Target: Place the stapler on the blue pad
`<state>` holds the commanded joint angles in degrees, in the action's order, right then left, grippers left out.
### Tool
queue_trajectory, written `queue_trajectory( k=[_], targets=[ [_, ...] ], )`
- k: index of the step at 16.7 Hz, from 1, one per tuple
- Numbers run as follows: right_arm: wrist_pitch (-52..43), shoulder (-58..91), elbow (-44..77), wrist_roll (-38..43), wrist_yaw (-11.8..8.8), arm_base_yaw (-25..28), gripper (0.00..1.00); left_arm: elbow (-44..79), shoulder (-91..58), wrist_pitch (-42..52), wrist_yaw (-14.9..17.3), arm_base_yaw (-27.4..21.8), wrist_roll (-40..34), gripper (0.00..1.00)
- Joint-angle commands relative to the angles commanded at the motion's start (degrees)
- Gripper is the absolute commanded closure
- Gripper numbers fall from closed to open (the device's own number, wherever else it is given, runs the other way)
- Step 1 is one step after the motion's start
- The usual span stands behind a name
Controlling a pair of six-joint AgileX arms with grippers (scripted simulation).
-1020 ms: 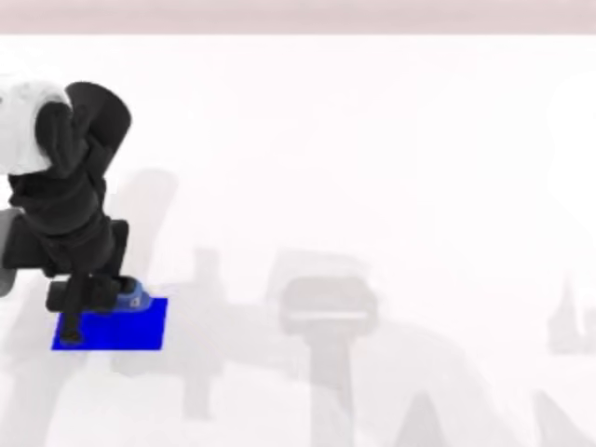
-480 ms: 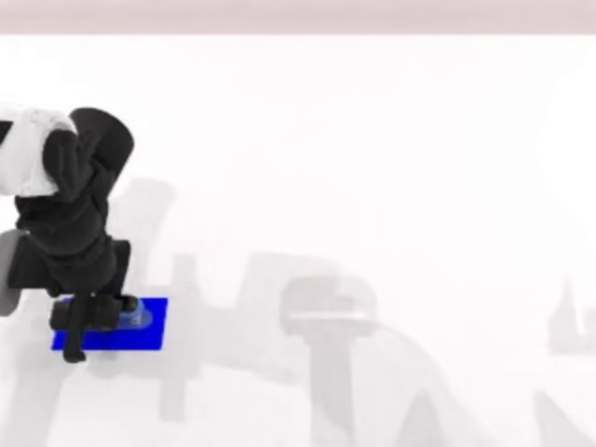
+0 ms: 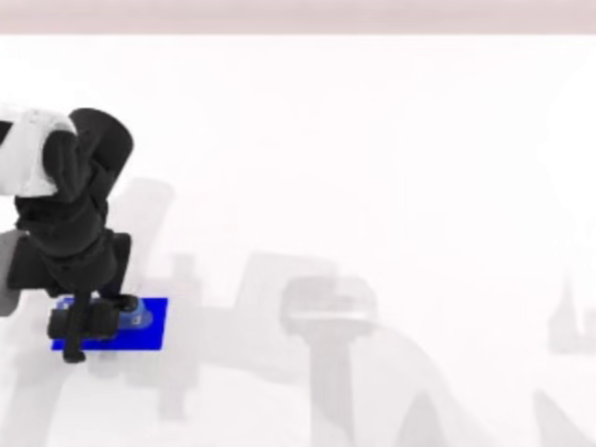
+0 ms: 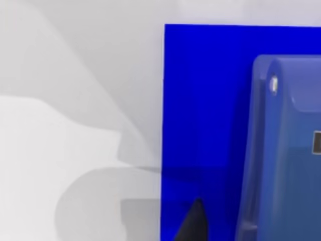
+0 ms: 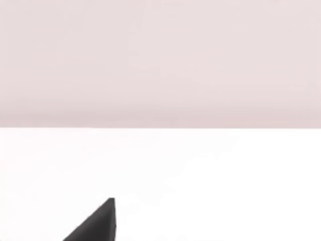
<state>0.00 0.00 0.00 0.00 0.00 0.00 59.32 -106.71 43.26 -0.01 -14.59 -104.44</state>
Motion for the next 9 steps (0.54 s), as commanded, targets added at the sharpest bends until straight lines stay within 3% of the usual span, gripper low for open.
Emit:
queue_trajectory(
  k=[3, 9],
  targets=[
    [0.0, 0.0, 0.0, 0.0, 0.0, 0.0, 0.0, 0.0, 0.0, 0.0, 0.0, 0.0, 0.0, 0.02],
    [0.0, 0.0, 0.0, 0.0, 0.0, 0.0, 0.0, 0.0, 0.0, 0.0, 0.0, 0.0, 0.0, 0.0]
  ],
)
